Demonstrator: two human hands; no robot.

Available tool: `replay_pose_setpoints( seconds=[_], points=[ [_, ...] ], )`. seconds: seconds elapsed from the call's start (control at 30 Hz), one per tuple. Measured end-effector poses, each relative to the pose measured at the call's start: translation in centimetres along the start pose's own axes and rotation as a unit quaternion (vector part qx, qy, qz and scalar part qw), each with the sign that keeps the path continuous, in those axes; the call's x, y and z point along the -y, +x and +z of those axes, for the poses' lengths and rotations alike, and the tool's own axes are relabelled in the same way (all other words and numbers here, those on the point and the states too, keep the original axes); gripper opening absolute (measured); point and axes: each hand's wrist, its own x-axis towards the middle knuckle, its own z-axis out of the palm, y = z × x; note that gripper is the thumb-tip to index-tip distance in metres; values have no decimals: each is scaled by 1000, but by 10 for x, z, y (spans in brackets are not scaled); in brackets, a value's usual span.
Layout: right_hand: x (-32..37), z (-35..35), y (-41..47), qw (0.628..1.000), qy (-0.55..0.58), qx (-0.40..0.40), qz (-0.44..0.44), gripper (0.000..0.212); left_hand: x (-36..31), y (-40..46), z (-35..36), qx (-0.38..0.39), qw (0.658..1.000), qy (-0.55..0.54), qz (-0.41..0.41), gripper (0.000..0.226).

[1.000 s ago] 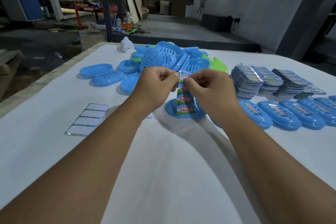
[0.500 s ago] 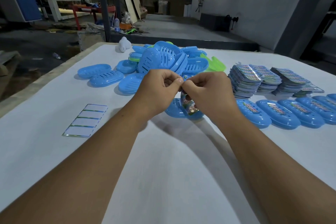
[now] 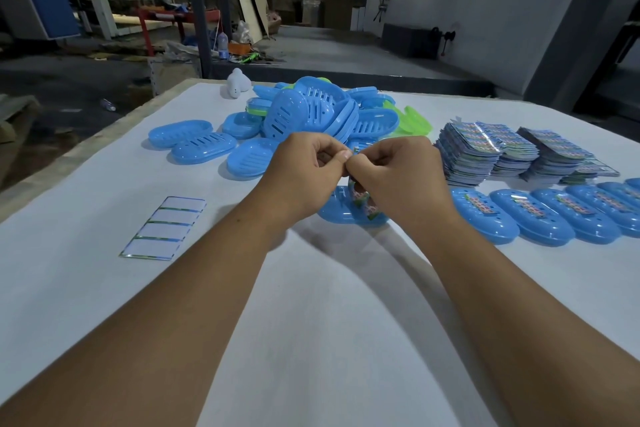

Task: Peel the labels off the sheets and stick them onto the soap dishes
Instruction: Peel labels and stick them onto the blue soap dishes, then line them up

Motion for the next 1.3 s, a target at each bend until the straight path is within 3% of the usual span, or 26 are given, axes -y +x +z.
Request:
replay_pose_setpoints(
  seconds=[0.53, 0.67, 1.3],
  points=[
    [-8, 2, 5, 1000, 28, -1, 11, 18, -1, -2, 0, 11, 999, -33, -27, 8],
    [-10, 4, 9, 999, 34, -8, 15, 24, -1, -2, 4, 23, 999, -32, -38, 25],
    [-18, 5, 12, 997, 61, 35, -30, 26, 4, 1, 2, -22, 999, -39, -14, 15]
  ],
)
